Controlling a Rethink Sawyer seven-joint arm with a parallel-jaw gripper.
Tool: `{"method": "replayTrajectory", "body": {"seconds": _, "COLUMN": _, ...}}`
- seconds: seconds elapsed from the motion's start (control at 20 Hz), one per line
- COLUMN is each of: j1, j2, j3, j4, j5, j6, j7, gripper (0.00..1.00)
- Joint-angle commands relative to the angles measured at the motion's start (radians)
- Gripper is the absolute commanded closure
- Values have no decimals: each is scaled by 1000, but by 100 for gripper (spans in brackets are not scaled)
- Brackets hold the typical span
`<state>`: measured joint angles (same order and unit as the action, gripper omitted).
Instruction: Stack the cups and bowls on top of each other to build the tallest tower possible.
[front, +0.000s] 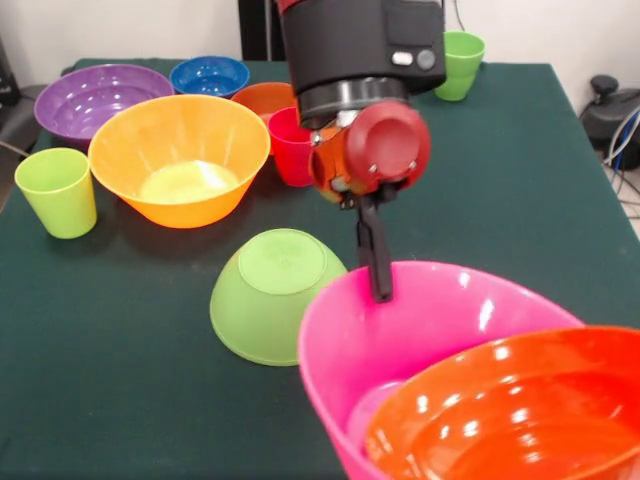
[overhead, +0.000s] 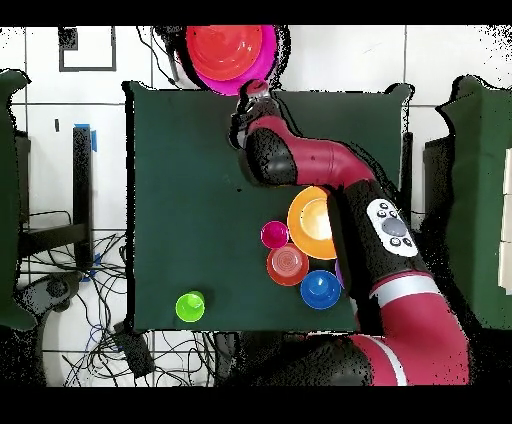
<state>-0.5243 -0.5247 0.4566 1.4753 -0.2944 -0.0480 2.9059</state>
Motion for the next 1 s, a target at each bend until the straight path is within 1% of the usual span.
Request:
{"method": "replayTrajectory", "body": {"seconds": 0.05, "j1": -22, "j2": -69, "j3": 73, "j4": 115, "j5": -68, "j6": -180, "j7": 66, "gripper": 100}}
{"method": "replayTrajectory", "body": {"seconds": 0.2, "j1": -58, "j2": -56, "j3": 125, "j4": 140, "j5": -94, "j6": -211, "j7": 63, "gripper": 100}}
{"method": "replayTrajectory", "body": {"seconds": 0.3, "j1": -89, "j2": -42, "j3": 175, "j4": 155, "j5": -120, "j6": -226, "j7": 58, "gripper": 100}}
{"method": "replayTrajectory", "body": {"seconds": 0.4, "j1": -125, "j2": -16, "j3": 243, "j4": 181, "j5": -150, "j6": -238, "j7": 65, "gripper": 100}}
{"method": "replayTrajectory", "body": {"seconds": 0.45, "j1": -135, "j2": -12, "j3": 261, "j4": 199, "j5": -159, "j6": -247, "j7": 69, "gripper": 100}}
{"method": "replayTrajectory", "body": {"seconds": 0.5, "j1": -144, "j2": -8, "j3": 276, "j4": 209, "j5": -164, "j6": -247, "j7": 70, "gripper": 100}}
{"method": "replayTrajectory", "body": {"seconds": 0.55, "j1": -176, "j2": 14, "j3": 326, "j4": 231, "j5": -182, "j6": -237, "j7": 75, "gripper": 100}}
{"method": "replayTrajectory", "body": {"seconds": 0.7, "j1": -225, "j2": 48, "j3": 389, "j4": 261, "j5": -216, "j6": -224, "j7": 68, "gripper": 100}}
{"method": "replayTrajectory", "body": {"seconds": 0.85, "j1": -283, "j2": 108, "j3": 469, "j4": 282, "j5": -259, "j6": -190, "j7": 48, "gripper": 100}}
{"method": "replayTrajectory", "body": {"seconds": 1.0, "j1": -293, "j2": 128, "j3": 483, "j4": 296, "j5": -276, "j6": -200, "j7": 41, "gripper": 100}}
